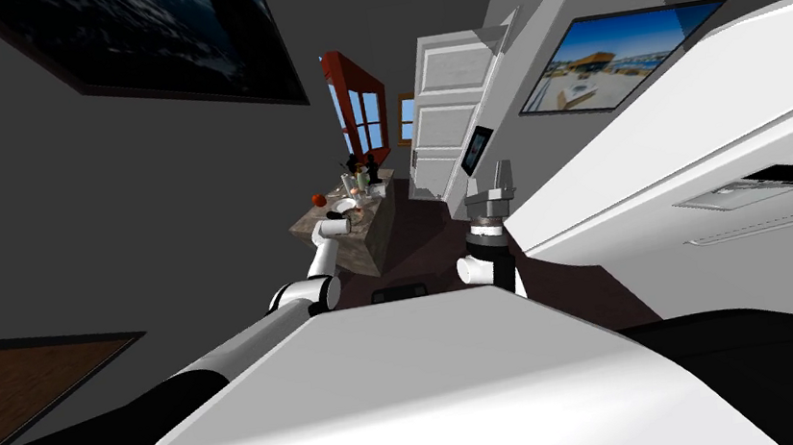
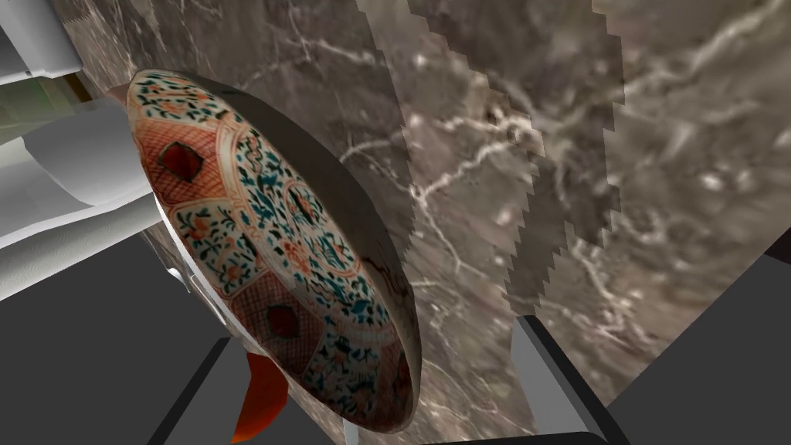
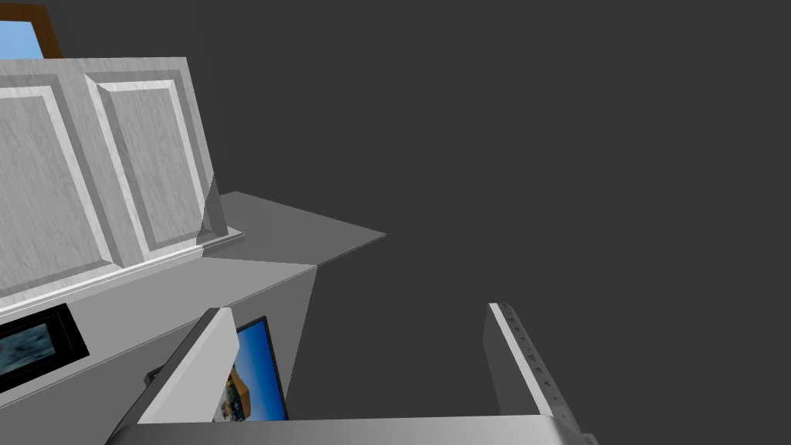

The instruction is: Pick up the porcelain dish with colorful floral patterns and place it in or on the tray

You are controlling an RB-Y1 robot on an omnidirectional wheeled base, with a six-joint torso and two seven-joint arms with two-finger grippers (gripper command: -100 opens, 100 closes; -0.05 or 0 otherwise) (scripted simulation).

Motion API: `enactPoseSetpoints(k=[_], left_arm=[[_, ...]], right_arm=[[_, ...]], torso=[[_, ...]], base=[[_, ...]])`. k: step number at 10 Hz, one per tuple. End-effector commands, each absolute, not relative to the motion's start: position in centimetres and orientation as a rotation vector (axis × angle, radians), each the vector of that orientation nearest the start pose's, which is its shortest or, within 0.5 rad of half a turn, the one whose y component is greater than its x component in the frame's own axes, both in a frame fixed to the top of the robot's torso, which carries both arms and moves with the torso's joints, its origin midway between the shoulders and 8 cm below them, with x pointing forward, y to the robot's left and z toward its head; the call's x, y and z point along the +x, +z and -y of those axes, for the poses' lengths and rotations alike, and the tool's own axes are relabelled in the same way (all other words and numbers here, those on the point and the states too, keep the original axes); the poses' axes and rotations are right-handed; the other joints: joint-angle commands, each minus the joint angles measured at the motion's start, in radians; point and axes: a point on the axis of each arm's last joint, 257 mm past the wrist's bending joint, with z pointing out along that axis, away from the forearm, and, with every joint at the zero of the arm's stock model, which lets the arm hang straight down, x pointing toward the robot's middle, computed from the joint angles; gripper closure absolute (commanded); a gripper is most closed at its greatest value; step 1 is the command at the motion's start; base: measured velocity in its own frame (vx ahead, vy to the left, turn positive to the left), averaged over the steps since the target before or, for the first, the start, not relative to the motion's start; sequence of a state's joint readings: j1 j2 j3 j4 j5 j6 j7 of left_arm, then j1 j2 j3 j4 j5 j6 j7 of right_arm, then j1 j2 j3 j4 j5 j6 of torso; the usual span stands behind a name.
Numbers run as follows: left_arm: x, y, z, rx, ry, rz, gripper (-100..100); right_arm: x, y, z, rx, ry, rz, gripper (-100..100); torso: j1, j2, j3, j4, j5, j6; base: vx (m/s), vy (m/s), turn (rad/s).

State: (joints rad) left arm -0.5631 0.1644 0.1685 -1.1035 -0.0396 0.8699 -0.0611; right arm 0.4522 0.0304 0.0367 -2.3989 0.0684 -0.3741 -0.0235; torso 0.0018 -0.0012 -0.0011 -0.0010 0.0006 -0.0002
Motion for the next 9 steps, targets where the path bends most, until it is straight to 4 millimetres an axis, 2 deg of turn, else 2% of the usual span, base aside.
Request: enactPoseSetpoints(k=[1, 5, 6, 7, 9], left_arm=[[61.0, -32.3, -29.8, -1.640, -0.542, -1.762, 100], [61.3, -32.0, -29.4, -1.621, -0.548, -1.768, 100], [61.3, -32.0, -29.4, -1.622, -0.548, -1.768, 0], [60.6, -32.3, -28.0, -1.622, -0.547, -1.784, 100], [60.0, -32.1, -26.1, -1.604, -0.554, -1.805, 100]], right_arm=[[34.4, 6.9, 25.8, 0.624, 1.336, -0.591, 0], [34.4, 6.9, 25.8, 0.624, 1.336, -0.591, 0], [34.4, 6.9, 25.8, 0.624, 1.336, -0.591, 0], [34.4, 6.9, 25.8, 0.624, 1.336, -0.591, 0], [34.3, 6.9, 25.8, 0.624, 1.336, -0.591, 0]], torso=[[0.000, 0.000, 0.000, 0.000, 0.000, 0.000], [0.001, -0.002, -0.002, -0.002, 0.001, -0.006], [0.001, -0.002, -0.002, -0.002, 0.001, -0.005], [0.001, -0.002, -0.002, -0.001, 0.000, -0.005], [0.004, -0.004, -0.003, -0.001, 0.001, -0.006]], base=[[0.000, 0.000, 0.000], [0.001, 0.001, -0.013], [0.000, 0.000, 0.000], [0.031, 0.024, 0.199], [0.050, 0.040, 0.131]])
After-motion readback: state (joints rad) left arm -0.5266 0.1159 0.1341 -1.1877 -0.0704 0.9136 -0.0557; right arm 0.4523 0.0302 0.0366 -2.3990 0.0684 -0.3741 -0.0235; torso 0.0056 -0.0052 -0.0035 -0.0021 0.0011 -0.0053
